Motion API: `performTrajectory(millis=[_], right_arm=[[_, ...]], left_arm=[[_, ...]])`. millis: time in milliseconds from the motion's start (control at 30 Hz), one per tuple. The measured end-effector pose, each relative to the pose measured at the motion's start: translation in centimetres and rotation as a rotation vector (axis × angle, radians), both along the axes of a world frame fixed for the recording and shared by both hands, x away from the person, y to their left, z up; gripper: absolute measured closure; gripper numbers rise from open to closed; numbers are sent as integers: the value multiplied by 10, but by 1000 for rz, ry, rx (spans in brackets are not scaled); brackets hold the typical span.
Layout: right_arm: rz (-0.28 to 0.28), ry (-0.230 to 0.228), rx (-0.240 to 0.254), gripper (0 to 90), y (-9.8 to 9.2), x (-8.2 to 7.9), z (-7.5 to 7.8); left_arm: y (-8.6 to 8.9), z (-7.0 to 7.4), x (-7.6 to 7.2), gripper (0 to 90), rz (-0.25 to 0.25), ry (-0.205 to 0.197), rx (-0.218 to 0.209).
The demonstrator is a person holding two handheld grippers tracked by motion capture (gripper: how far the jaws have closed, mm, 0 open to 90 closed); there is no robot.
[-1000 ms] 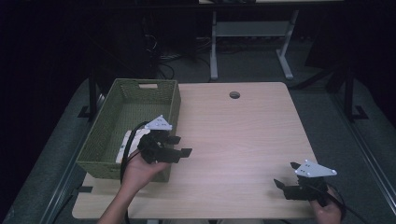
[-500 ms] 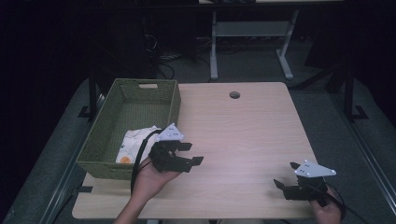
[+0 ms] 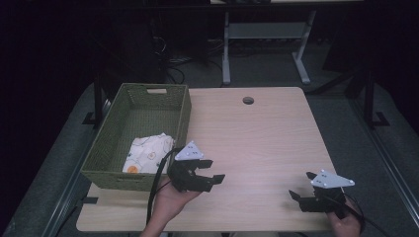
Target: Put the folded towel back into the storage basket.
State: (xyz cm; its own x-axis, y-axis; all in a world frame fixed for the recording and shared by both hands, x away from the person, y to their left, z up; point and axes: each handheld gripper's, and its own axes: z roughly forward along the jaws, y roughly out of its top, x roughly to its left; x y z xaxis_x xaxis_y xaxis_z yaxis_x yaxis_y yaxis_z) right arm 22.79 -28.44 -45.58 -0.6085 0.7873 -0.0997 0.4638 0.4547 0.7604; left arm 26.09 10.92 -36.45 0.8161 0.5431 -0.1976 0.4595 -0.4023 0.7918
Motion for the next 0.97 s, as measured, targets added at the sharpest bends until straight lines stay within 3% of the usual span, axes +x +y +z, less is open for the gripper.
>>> performTrajectory(millis=[500, 700, 833, 967], right_arm=[[-1, -11, 1, 137, 0, -1, 0], [-9, 2, 10, 137, -2, 0, -2], [-23, 1, 19, 137, -4, 1, -3], [-19, 7, 13, 137, -3, 3, -6]], left_arm=[[-21, -27, -17, 364, -29, -7, 34], [-29, -39, -16, 354, -49, 8, 33], [-37, -44, -15, 343, -62, -10, 73], [-39, -49, -13, 333, -65, 4, 53]])
